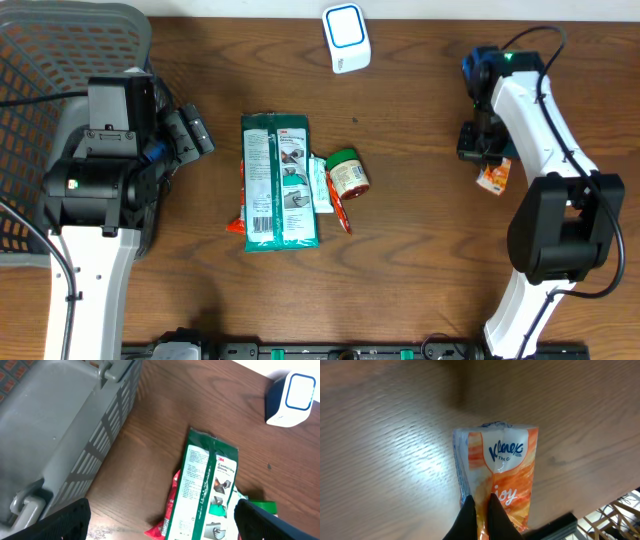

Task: Scan the item barcode
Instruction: 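Carry the Kleenex pack right and set it on the table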

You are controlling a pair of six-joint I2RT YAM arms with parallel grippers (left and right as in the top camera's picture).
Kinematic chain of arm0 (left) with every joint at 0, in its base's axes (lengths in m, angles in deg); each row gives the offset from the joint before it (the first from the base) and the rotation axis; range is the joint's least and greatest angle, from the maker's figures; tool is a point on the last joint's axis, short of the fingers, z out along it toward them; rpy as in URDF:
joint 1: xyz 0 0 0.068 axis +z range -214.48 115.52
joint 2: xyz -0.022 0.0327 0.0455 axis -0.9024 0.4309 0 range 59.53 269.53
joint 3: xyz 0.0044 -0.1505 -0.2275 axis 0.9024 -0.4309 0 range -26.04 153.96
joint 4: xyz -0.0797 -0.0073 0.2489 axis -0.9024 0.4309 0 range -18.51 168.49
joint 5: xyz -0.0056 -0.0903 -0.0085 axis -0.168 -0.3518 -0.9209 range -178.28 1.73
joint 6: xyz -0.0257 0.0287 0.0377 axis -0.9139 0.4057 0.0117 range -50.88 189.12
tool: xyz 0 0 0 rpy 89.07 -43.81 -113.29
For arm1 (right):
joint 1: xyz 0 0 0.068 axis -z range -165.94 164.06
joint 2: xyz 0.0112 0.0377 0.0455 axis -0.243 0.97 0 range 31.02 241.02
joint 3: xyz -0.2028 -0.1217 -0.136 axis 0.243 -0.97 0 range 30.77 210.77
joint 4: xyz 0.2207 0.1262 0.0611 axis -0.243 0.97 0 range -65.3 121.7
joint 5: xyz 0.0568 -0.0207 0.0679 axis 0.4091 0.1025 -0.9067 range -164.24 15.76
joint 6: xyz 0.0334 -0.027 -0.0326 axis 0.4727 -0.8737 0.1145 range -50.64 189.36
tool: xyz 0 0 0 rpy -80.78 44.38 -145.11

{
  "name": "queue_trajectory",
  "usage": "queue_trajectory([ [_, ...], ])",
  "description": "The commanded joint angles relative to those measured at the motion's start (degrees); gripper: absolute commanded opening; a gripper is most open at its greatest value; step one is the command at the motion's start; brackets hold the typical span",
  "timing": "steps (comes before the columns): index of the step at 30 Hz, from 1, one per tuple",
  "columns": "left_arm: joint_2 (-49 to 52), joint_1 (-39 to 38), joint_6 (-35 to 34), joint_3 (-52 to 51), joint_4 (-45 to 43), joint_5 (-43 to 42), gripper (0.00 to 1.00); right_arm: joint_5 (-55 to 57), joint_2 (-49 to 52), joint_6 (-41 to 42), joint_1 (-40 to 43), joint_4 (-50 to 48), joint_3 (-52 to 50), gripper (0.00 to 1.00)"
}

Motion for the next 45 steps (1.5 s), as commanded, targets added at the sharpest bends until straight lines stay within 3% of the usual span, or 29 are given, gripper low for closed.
queue_trajectory([
  [1, 0.0, 0.2, 0.7, 0.4, 0.1, 0.5, 0.92, 2.4, 0.2, 1.0, 1.2, -2.7, -3.7, 0.01],
  [14, 0.0, 0.2, 0.7, 0.4, 0.1, 0.5, 0.92, 2.1, 0.2, -1.5, 1.7, -17.0, -14.5, 0.01],
  [21, 0.0, 0.2, 0.7, 0.4, 0.1, 0.5, 0.91, 2.5, 0.2, -5.8, 2.2, -18.8, -14.5, 0.10],
  [26, 0.0, 0.2, 0.7, 0.4, 0.1, 0.5, 0.91, 6.9, 0.2, -6.0, 5.0, -20.1, -14.5, 0.01],
  [32, 0.0, 0.2, 0.7, 0.4, 0.1, 0.5, 0.91, 7.0, 0.2, -6.5, 9.7, -22.3, -14.5, 0.01],
  [33, 0.0, 0.2, 0.7, 0.4, 0.1, 0.5, 0.91, 6.5, 0.2, -7.1, 10.4, -22.5, -14.5, 0.03],
  [37, 0.0, 0.2, 0.7, 0.4, 0.1, 0.5, 0.91, 0.2, 0.1, -13.3, 12.4, -22.8, -14.4, 0.29],
  [45, 0.0, 0.2, 0.7, 0.4, 0.1, 0.5, 0.91, -1.2, -2.3, -13.1, 11.7, -15.7, -7.4, 0.44],
])
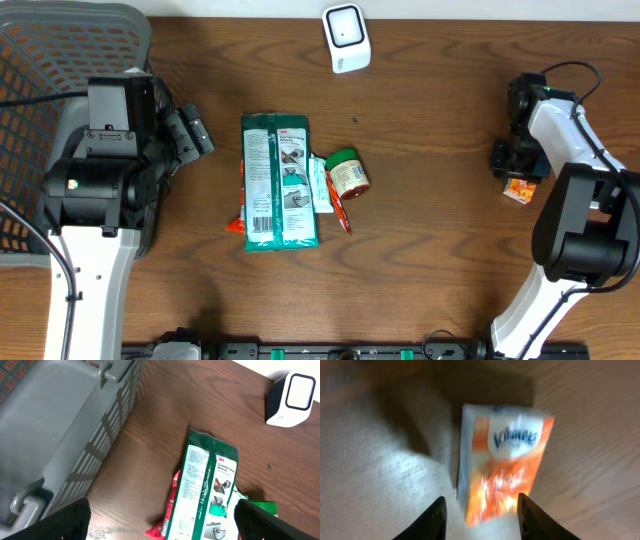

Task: Scan the item barcode
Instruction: 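Carry the Kleenex pack right and set it on the table, then move the right gripper over the green-lidded Knorr jar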

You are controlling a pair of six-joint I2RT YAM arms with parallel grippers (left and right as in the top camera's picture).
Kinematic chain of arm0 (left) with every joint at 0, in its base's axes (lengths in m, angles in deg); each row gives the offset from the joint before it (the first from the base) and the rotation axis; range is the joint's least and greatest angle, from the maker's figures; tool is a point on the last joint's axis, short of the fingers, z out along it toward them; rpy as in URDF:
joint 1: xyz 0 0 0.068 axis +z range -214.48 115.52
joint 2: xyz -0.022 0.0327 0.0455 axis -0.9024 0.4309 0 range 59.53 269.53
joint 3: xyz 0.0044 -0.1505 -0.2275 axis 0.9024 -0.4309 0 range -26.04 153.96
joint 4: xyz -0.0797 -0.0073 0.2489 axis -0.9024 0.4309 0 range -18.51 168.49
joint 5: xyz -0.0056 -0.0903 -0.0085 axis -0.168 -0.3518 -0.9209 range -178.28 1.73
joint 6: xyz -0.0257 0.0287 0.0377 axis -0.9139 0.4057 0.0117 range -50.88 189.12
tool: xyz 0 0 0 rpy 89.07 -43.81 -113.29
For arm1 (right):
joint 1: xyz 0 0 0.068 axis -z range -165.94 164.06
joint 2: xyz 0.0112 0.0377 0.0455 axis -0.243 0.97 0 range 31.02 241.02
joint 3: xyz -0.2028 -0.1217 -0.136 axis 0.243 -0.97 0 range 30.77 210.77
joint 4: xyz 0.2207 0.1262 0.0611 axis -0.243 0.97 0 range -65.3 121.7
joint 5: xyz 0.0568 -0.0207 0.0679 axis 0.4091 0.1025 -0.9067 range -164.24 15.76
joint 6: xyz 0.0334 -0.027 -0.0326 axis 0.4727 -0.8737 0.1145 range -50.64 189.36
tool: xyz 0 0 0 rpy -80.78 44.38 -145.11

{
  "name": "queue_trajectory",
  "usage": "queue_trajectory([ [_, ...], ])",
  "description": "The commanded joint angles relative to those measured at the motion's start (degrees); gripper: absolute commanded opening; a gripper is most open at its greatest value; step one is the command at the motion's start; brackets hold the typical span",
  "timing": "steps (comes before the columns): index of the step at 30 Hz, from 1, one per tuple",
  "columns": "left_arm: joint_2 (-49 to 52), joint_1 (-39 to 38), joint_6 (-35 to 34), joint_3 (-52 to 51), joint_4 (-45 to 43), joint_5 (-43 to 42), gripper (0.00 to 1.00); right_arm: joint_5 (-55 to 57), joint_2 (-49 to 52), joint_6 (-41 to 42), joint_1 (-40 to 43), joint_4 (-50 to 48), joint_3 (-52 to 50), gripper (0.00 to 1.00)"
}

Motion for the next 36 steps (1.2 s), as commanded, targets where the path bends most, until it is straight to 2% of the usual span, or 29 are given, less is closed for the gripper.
queue_trajectory([
  [1, 0.0, 0.2, 0.7, 0.4, 0.1, 0.5, 0.91, -2.6, -2.8, -0.9, -0.8, 4.1, 6.6, 0.45],
  [2, 0.0, 0.2, 0.7, 0.4, 0.1, 0.5, 0.92, -4.5, -3.5, -1.5, -1.4, 5.8, 8.4, 0.46],
  [6, 0.0, 0.2, 0.7, 0.4, 0.1, 0.5, 0.92, -15.4, -6.2, -8.3, -5.2, 10.0, 13.0, 0.62],
  [8, 0.0, 0.2, 0.7, 0.4, 0.1, 0.5, 0.91, -20.8, -7.6, -9.6, -8.0, 10.4, 13.8, 0.65],
  [11, 0.0, 0.2, 0.7, 0.4, 0.1, 0.5, 0.91, -25.8, -8.7, -9.8, -13.5, 9.7, 13.9, 0.67],
  [14, 0.0, 0.2, 0.7, 0.4, 0.1, 0.5, 0.91, -26.5, -8.3, -5.8, -22.0, 7.8, 13.9, 0.73],
  [22, 0.0, 0.2, 0.7, 0.4, 0.1, 0.5, 0.91, -25.6, -7.9, -0.7, -33.7, -0.9, 13.9, 0.77],
  [36, 0.0, 0.2, 0.7, 0.4, 0.1, 0.5, 0.91, -23.6, 4.1, -1.9, -37.8, -9.1, 13.9, 0.73],
])
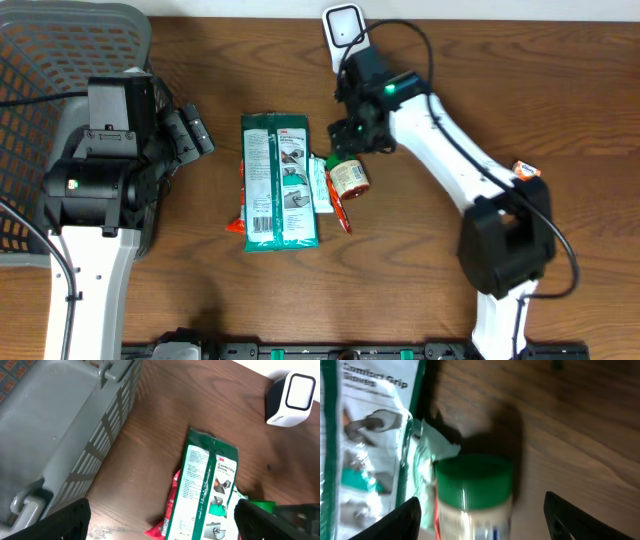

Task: Scan the item barcode
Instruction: 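Move the right gripper over the green-lidded Knorr jar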

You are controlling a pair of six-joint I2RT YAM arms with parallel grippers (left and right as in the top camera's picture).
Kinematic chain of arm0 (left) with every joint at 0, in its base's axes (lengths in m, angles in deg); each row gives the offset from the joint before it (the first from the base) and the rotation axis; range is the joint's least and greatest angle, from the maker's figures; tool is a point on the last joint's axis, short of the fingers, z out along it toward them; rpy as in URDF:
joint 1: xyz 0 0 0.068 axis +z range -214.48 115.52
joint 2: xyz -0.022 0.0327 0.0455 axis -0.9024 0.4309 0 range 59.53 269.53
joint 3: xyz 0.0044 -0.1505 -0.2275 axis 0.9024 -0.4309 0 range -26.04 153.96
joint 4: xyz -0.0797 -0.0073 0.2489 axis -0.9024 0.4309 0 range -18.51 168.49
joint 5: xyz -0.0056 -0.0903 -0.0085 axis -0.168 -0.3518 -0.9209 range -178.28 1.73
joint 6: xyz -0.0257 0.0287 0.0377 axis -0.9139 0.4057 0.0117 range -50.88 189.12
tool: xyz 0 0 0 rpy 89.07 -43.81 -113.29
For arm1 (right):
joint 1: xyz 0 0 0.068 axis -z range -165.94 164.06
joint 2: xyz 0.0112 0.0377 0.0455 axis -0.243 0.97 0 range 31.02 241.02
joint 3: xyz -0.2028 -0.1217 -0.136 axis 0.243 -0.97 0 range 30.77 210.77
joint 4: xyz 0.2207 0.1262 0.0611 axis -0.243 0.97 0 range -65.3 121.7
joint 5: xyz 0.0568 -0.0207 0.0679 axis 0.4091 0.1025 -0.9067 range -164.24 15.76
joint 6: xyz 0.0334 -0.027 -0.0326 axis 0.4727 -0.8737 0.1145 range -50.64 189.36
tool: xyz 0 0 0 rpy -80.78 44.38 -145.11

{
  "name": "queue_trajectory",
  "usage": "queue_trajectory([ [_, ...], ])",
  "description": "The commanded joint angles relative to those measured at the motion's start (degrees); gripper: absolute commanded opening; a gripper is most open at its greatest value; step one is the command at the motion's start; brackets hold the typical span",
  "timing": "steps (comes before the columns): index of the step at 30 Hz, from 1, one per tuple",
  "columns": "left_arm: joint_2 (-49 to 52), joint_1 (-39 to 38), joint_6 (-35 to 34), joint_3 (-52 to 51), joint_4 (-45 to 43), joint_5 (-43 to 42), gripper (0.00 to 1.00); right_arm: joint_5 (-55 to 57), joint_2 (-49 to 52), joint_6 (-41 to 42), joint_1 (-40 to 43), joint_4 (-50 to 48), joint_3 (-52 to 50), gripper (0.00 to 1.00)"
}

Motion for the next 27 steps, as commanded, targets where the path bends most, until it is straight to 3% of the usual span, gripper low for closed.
queue_trajectory([
  [1, 0.0, 0.2, 0.7, 0.4, 0.1, 0.5, 0.91, 0.5, 3.3, -0.3, -1.6, -1.7, 0.4, 0.74],
  [27, 0.0, 0.2, 0.7, 0.4, 0.1, 0.5, 0.91, 0.5, 7.7, -0.3, -2.0, -3.8, 0.3, 0.74],
])
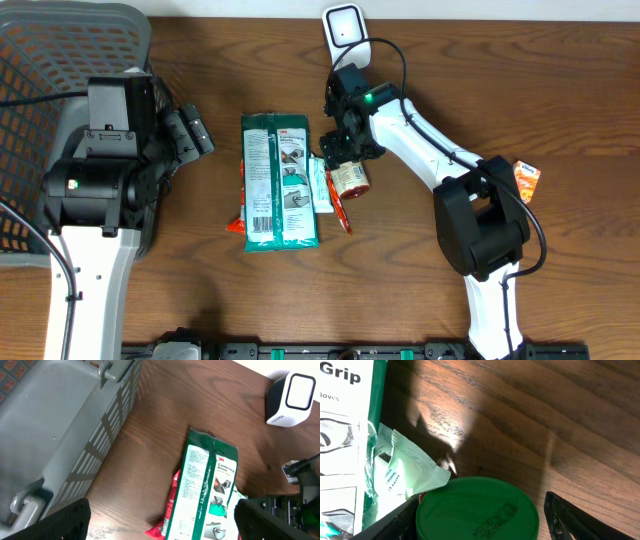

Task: Scan the item barcode
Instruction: 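Move the right gripper over the green-lidded Knorr jar, then grasp the Knorr jar with the right gripper and lift it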

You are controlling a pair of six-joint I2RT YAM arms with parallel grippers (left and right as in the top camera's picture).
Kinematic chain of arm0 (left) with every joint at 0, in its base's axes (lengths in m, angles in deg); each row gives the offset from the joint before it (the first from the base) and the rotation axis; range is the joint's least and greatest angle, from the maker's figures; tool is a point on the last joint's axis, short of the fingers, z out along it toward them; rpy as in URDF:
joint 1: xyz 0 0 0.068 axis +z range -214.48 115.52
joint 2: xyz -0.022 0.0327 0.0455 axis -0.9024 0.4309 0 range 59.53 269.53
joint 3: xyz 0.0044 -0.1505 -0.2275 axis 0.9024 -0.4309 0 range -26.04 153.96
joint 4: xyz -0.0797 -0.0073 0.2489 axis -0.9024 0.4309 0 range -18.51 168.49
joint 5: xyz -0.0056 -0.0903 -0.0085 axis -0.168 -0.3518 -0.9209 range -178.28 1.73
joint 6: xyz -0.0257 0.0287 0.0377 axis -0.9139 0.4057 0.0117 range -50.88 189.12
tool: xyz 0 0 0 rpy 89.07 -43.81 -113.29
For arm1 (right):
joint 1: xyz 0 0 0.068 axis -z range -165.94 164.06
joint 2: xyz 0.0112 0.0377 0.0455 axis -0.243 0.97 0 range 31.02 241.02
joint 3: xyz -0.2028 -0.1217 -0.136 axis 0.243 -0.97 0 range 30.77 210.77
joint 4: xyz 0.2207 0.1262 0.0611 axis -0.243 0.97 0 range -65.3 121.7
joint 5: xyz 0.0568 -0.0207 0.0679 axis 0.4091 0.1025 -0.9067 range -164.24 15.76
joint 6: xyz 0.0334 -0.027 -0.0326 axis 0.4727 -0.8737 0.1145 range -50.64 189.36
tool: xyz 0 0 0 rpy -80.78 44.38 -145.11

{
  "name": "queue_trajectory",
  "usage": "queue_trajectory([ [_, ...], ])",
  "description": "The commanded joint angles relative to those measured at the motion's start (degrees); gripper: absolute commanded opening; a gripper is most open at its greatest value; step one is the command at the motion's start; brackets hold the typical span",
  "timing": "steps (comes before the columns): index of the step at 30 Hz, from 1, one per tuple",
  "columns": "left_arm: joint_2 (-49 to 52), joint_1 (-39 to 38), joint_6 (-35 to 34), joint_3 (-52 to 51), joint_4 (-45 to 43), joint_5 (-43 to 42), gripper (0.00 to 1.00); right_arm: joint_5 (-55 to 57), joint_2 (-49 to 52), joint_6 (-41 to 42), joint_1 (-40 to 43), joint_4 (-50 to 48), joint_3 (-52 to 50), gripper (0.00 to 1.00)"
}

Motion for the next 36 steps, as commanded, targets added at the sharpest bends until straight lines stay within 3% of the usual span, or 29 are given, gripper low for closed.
queue_trajectory([
  [1, 0.0, 0.2, 0.7, 0.4, 0.1, 0.5, 0.92, 0.3, 0.4, -0.3, -0.9, -0.2, 0.3, 0.75],
  [11, 0.0, 0.2, 0.7, 0.4, 0.1, 0.5, 0.91, 0.3, 0.4, -0.2, -0.9, -0.2, 0.3, 0.74],
  [28, 0.0, 0.2, 0.7, 0.4, 0.1, 0.5, 0.91, 0.3, 0.4, -0.3, -0.9, 0.2, 0.2, 0.59],
  [36, 0.0, 0.2, 0.7, 0.4, 0.1, 0.5, 0.91, 0.3, 0.4, -0.3, -0.9, 0.3, 0.2, 0.56],
])
